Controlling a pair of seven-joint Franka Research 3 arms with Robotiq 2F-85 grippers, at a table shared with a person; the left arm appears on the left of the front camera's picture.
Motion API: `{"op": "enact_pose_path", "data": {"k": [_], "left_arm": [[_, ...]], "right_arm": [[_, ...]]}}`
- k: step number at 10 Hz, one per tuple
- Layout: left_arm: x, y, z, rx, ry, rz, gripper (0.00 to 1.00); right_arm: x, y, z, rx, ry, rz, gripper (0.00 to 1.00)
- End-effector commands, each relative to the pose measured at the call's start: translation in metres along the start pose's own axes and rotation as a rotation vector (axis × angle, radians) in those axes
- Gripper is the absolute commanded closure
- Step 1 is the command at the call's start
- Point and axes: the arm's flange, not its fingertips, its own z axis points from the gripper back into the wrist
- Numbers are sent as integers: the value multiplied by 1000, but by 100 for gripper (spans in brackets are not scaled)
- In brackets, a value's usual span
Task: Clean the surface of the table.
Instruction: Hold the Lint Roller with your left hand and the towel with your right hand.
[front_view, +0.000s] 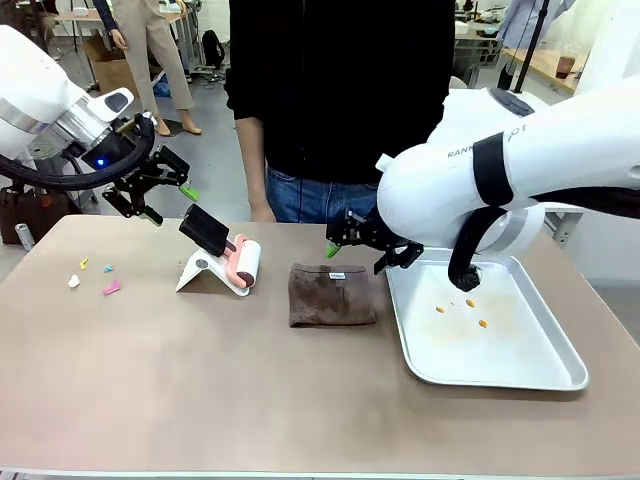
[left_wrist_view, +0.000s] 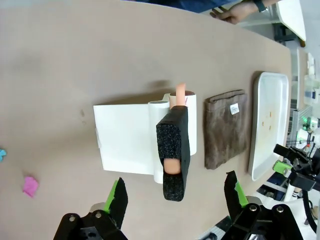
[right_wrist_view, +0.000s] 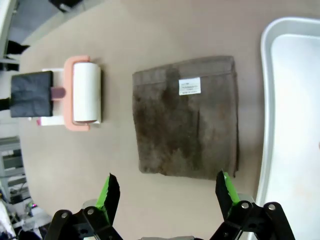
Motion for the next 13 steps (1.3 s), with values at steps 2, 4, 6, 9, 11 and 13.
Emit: {"op": "enact_pose_path", "data": {"k": [2, 4, 6, 9, 11, 13], "left_arm": [[0, -3, 4, -1, -7, -6, 0], [4, -5, -6, 62, -9, -1, 0], [4, -14, -17, 71, 16, 5, 0], [6, -21, -27, 28, 37, -7, 0], [5, -13, -35, 10, 41, 34, 0], [1, -6, -34, -18, 32, 71, 0]], "right_arm": [[-5, -4, -3, -18, -9, 25, 0], [3, 7, -2, -156, -22, 31, 0], [13, 19, -8, -191, 5, 116, 0], [28, 26, -26, -288, 93, 145, 0], [44, 30, -38, -305, 125, 117, 0], [53, 31, -42, -287, 135, 97, 0]]}}
